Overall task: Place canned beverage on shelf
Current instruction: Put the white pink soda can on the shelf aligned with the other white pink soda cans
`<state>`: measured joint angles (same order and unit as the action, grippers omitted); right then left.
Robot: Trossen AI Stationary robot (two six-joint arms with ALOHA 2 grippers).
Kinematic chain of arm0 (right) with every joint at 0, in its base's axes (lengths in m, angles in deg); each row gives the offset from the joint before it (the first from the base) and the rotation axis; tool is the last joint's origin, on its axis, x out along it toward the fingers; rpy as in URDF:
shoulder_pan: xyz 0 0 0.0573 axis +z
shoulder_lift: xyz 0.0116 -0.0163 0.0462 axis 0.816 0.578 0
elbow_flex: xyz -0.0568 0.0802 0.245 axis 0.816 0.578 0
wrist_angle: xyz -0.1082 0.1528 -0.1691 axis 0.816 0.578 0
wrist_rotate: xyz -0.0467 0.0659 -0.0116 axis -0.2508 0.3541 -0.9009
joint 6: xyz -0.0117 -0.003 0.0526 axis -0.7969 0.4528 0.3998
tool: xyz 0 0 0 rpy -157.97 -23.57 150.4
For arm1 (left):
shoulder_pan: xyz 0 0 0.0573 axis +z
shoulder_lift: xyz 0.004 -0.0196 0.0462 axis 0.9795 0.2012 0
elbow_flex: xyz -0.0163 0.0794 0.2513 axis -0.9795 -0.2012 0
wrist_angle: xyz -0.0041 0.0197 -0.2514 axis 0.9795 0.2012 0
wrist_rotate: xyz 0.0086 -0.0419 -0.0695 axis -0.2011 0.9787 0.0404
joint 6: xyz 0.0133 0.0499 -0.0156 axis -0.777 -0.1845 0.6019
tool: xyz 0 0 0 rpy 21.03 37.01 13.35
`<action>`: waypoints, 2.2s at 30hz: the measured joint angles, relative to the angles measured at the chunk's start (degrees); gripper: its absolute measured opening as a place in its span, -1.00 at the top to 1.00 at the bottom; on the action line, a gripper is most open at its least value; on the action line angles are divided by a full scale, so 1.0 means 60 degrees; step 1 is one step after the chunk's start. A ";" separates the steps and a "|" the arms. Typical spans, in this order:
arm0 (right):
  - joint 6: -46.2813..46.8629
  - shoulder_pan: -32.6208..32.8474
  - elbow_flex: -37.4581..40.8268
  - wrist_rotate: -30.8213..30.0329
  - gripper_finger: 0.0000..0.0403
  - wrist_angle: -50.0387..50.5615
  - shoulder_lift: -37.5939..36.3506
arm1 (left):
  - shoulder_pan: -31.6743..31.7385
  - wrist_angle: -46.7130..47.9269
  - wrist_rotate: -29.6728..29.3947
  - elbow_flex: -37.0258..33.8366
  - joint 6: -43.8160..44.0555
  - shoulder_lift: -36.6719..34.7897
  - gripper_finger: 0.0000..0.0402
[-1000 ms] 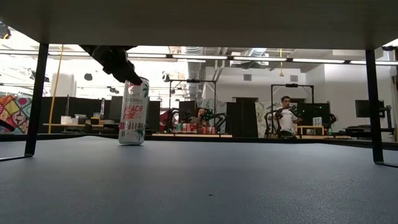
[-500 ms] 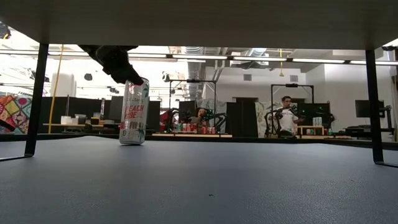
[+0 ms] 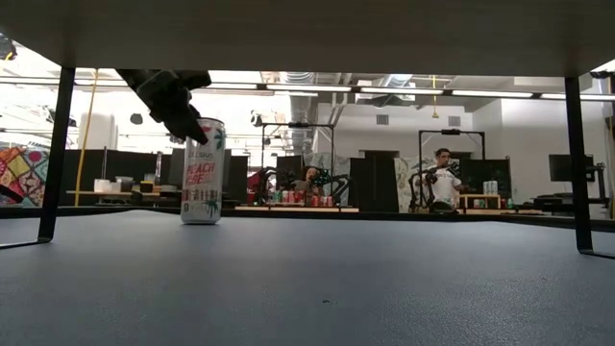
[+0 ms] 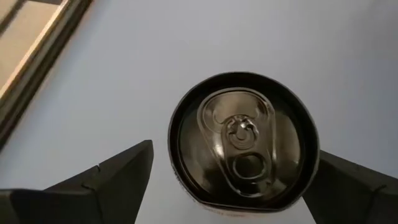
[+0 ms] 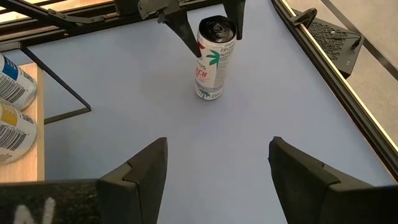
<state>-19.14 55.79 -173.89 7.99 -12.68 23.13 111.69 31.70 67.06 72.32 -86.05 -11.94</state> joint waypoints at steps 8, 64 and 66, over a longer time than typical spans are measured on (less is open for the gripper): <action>-0.0004 -0.0007 0.0000 0.0000 -0.27 0.0004 0.0000 | -0.0079 -0.1354 0.0095 -0.0820 0.0174 -0.0004 -0.69; -0.3814 -0.0854 0.0000 0.1810 -0.81 -0.6273 0.0000 | -0.2802 0.0314 -0.2004 0.3266 0.0097 -0.1376 -0.15; -0.3827 -0.0770 -0.0008 0.1811 -0.78 -0.6411 0.0172 | -0.2894 0.0119 -0.2086 0.3268 0.0234 -0.1302 -0.15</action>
<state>-42.10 51.17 -173.94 18.86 -51.14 24.15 94.33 32.41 54.54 91.92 -84.64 -19.75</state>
